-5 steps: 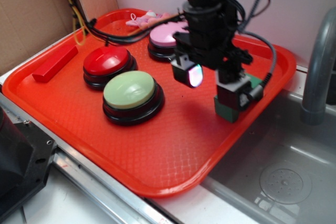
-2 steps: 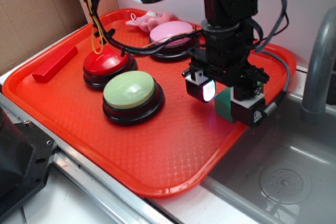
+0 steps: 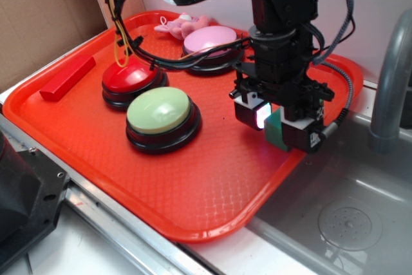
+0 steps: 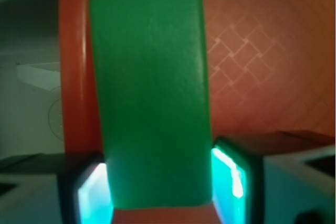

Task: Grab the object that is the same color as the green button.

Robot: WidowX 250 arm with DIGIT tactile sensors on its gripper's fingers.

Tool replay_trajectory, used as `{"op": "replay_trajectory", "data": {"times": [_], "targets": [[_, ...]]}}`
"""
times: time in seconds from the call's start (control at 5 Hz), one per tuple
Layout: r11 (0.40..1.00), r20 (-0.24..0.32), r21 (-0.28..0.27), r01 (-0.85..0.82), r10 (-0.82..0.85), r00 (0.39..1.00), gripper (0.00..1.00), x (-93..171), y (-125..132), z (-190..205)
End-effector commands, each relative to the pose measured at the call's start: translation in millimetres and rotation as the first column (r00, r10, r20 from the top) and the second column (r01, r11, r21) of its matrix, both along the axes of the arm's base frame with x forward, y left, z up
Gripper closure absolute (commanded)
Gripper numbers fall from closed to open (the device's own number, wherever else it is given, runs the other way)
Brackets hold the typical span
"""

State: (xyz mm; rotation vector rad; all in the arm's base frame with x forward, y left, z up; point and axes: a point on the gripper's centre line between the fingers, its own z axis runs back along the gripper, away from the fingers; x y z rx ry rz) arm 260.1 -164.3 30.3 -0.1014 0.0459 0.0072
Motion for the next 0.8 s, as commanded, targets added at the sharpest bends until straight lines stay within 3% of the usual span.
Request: {"op": "replay_trajectory", "data": {"times": [0.0,0.2,0.6], "targets": [[0.999,0.05,-0.025,-0.041,0.042,0.998,0.84,7,18,29],[0.994,0.073,0.003,-0.107,0.107,0.992,0.86,-2,45,55],[0.964,0.125,-0.007,-0.266,0.265,0.956,0.86,-30,115,101]]}}
